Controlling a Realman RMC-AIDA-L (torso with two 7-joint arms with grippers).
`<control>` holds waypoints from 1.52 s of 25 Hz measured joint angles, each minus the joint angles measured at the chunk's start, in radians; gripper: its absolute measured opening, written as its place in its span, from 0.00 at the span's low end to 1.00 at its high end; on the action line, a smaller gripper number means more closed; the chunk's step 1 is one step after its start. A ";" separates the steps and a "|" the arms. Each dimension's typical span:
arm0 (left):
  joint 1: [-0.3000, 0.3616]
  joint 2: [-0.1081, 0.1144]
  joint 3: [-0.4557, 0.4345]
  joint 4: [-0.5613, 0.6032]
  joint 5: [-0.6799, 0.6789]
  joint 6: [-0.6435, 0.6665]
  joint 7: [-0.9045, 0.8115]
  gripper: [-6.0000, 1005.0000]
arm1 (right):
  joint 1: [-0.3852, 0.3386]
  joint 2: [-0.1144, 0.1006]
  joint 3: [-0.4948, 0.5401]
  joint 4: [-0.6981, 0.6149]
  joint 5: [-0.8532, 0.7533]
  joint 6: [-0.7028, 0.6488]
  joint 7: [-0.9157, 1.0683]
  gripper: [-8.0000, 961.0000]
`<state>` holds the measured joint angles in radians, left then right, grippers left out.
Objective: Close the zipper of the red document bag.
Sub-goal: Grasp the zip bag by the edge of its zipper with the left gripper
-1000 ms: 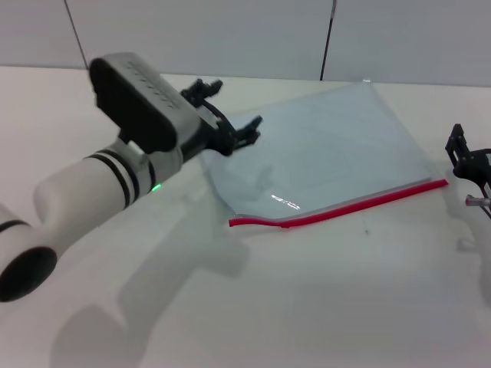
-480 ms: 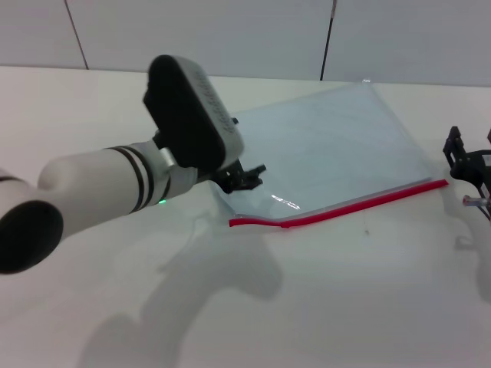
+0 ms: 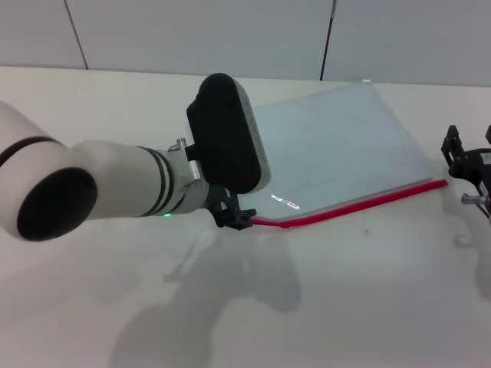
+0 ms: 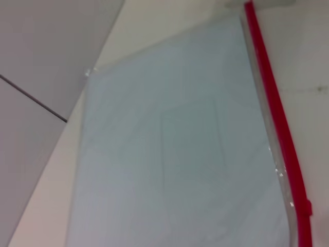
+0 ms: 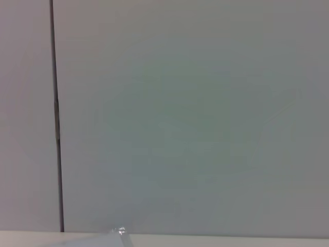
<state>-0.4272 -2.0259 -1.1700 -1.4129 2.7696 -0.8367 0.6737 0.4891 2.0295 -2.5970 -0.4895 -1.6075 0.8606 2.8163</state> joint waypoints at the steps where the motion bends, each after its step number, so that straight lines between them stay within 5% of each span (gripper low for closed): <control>1: -0.005 0.000 0.000 -0.004 0.006 -0.016 0.000 0.86 | 0.001 0.000 0.000 0.001 0.000 0.000 0.000 0.66; 13: -0.019 -0.002 0.011 -0.098 0.032 -0.153 0.000 0.85 | 0.013 0.000 0.000 0.004 0.000 0.000 0.000 0.66; 38: -0.081 -0.004 0.029 0.059 0.034 -0.088 0.000 0.83 | 0.026 0.000 0.002 0.001 0.000 0.000 0.000 0.66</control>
<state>-0.5077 -2.0295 -1.1410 -1.3537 2.8035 -0.9250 0.6742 0.5154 2.0295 -2.5954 -0.4883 -1.6075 0.8605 2.8164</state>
